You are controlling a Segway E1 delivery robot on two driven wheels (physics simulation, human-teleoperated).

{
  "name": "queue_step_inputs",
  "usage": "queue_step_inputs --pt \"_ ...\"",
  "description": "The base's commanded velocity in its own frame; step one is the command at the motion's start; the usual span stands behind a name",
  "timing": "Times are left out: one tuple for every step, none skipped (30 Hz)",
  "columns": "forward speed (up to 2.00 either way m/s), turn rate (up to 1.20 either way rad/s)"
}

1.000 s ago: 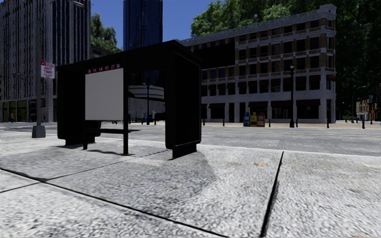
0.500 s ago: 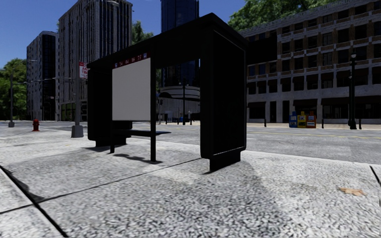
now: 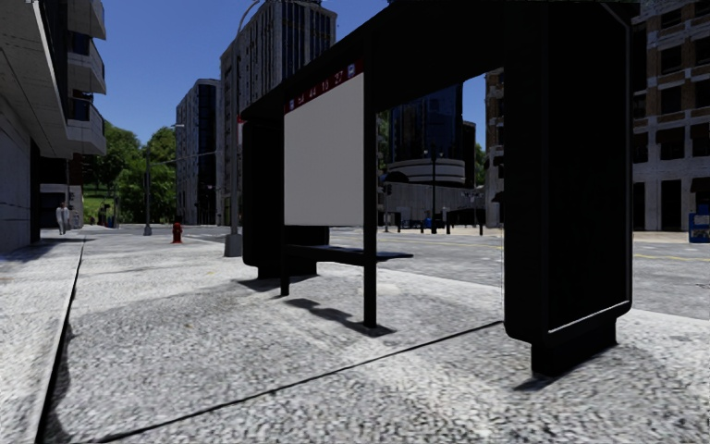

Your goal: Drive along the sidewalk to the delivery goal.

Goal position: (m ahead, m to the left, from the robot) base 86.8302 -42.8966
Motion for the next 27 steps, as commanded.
queue_step_inputs --pt "1.86 0.61" --pt "1.86 0.61" --pt "1.86 0.61" --pt "1.86 0.61" --pt "1.86 0.61" --pt "1.86 0.61" --pt "1.86 0.61" --pt "1.86 0.61" --pt "1.86 0.61" --pt "1.86 0.61" --pt "1.86 0.61" --pt "1.86 0.61" --pt "1.86 0.61" --pt "1.86 0.61" --pt "1.86 0.61" --pt "1.86 0.61" --pt "1.86 0.61" --pt "1.86 0.61" --pt "1.86 0.6" --pt "1.86 0.59" --pt "1.86 0.59" --pt "1.86 0.59" --pt "1.86 0.59" --pt "1.86 0.59" --pt "1.86 0.59" --pt "1.86 0.59" --pt "1.86 0.59"
